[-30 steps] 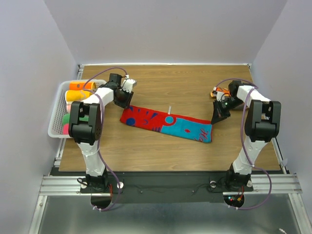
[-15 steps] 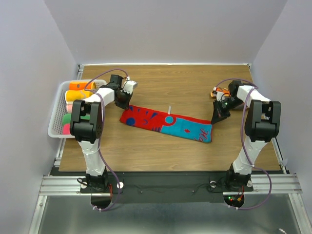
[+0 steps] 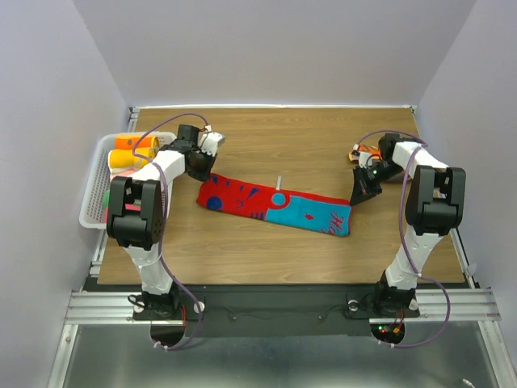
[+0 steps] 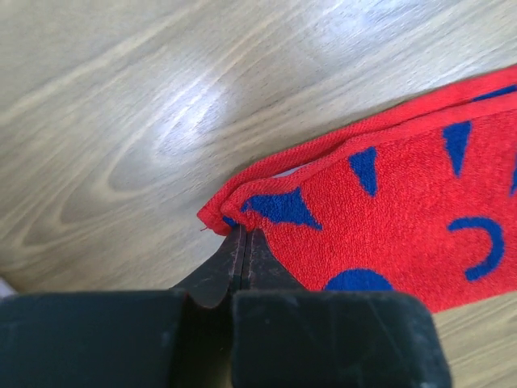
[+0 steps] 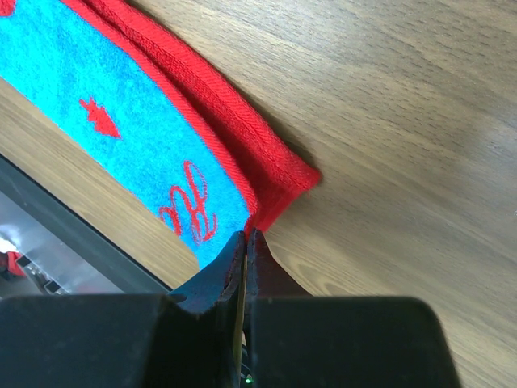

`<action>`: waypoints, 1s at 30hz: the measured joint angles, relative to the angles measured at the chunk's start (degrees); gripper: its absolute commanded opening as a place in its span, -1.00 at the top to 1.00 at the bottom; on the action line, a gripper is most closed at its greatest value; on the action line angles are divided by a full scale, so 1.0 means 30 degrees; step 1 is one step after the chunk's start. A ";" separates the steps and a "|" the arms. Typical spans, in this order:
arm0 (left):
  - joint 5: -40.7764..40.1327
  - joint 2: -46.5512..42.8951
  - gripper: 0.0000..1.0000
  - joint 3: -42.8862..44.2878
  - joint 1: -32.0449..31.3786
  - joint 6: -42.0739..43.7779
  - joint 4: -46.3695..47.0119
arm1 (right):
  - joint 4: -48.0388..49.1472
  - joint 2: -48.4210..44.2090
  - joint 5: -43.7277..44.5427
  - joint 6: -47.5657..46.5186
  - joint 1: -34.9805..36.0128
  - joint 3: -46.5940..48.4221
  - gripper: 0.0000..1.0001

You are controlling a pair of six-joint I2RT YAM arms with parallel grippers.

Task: Roll the towels
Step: Fold the towel

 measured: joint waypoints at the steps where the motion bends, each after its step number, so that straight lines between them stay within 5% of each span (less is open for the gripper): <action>1: -0.0044 -0.0240 1.00 -0.0044 0.0000 0.0000 0.0051 | 0.0000 0.0000 0.0000 0.0000 0.0000 0.0000 0.99; 30: -0.1384 -0.0175 1.00 -0.0743 0.0007 0.0124 0.1333 | 0.1231 0.2193 0.0692 0.0117 0.0000 0.2004 0.99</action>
